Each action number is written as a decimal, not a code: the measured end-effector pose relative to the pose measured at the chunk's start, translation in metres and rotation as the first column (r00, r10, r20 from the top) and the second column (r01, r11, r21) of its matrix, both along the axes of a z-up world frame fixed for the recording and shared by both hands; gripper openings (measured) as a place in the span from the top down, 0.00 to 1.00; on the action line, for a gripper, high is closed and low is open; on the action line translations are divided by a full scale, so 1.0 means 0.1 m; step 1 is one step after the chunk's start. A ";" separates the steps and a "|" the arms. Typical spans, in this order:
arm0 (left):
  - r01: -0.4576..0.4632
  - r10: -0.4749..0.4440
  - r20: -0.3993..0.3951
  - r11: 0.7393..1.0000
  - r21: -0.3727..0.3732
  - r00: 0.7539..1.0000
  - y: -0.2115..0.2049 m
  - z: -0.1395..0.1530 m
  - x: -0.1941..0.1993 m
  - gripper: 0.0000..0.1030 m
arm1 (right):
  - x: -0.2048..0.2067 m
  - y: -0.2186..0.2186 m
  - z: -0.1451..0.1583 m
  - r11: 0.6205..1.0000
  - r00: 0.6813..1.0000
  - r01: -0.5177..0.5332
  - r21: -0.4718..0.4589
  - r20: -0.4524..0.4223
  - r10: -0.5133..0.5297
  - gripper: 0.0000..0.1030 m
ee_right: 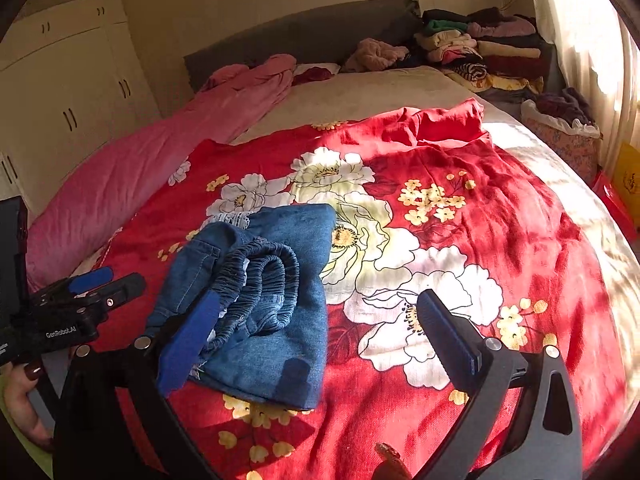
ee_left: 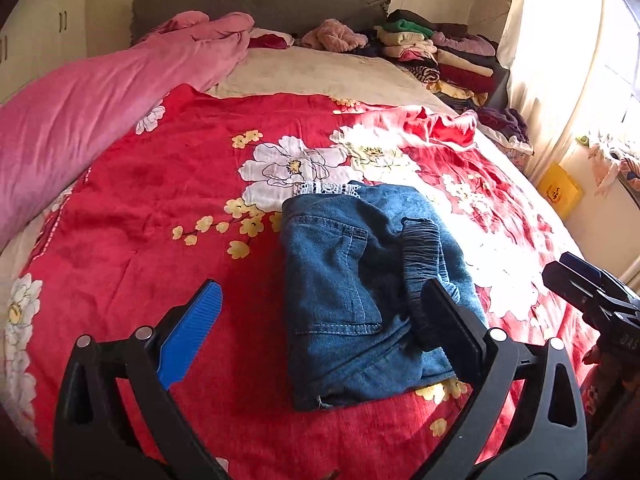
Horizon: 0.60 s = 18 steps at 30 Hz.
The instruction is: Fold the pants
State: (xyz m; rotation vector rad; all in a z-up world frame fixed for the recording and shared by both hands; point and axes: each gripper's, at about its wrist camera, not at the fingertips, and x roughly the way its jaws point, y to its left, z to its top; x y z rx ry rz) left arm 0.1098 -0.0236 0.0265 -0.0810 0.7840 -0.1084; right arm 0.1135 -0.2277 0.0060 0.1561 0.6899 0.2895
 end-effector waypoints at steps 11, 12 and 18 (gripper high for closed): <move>0.017 -0.018 0.058 1.000 0.013 0.998 -0.04 0.22 -0.37 0.09 | -0.47 -0.01 0.32 1.000 0.995 -0.014 -0.019 0.096 0.016 0.04; 0.019 -0.019 0.063 1.000 0.014 0.998 -0.04 0.24 -0.40 0.09 | -0.52 -0.01 0.34 1.000 0.995 -0.012 -0.019 0.103 0.014 0.04; 0.027 -0.029 0.088 0.999 0.018 0.996 -0.06 0.31 -0.63 0.09 | -0.78 -0.01 0.40 0.999 0.988 -0.002 -0.040 0.152 0.008 0.04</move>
